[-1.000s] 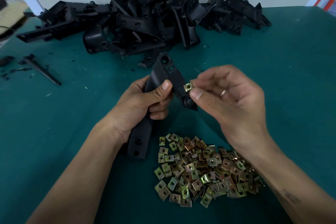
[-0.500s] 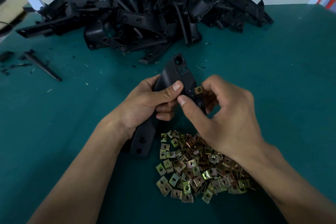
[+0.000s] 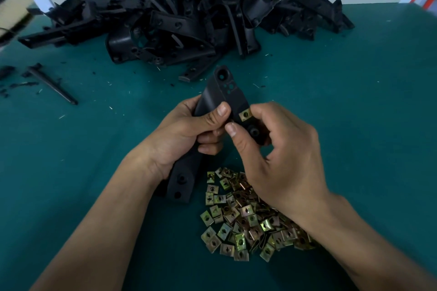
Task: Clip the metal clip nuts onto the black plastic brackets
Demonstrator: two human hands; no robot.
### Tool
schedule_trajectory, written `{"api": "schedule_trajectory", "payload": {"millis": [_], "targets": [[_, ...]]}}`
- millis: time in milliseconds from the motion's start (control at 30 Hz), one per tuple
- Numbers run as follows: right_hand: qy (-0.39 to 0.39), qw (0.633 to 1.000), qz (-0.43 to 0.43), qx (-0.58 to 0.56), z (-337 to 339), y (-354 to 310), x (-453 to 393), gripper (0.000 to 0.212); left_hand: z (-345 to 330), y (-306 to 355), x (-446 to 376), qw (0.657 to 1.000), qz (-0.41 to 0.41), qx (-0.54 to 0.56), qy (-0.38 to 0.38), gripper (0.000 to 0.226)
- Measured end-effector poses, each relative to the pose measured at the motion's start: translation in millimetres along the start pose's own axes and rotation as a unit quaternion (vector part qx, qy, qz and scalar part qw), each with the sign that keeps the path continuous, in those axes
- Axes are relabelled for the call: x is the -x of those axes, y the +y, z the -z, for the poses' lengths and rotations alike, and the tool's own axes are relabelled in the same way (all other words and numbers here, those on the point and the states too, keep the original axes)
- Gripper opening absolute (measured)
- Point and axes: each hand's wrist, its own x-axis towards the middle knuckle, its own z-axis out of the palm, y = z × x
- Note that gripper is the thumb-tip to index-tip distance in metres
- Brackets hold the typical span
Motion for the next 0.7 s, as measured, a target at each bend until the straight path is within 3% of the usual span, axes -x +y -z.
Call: {"api": "schedule_trajectory", "payload": {"millis": [233,333,433,533,633,700], "targets": [[0.015,0.999,-0.012,0.030,6.1,5.8,-2.9,0.032,-3.0,-0.3,-1.8,1.000,0.008,-0.023,0.011,0.025],[-0.016,1.000,0.017,0.001,8.0,5.9,-6.5,0.031,-3.9,0.4,-0.4,0.999,0.007,-0.022,0.026,0.022],[-0.116,0.990,0.021,-0.082,20.0,13.1,-12.7,0.032,-4.7,2.5,2.0,1.000,0.009,0.008,0.023,0.018],[-0.254,0.949,-0.072,-0.172,36.9,26.8,-19.4,0.039,-4.8,4.6,1.3,0.999,0.024,0.031,0.032,0.016],[-0.391,0.906,-0.114,-0.119,42.1,32.5,-21.4,0.015,-5.0,5.8,-0.2,0.997,0.038,0.045,0.045,0.020],[-0.429,0.892,-0.118,-0.082,41.6,30.6,-20.5,0.021,-5.0,6.3,-0.3,0.997,0.046,0.049,0.048,0.022]]}}
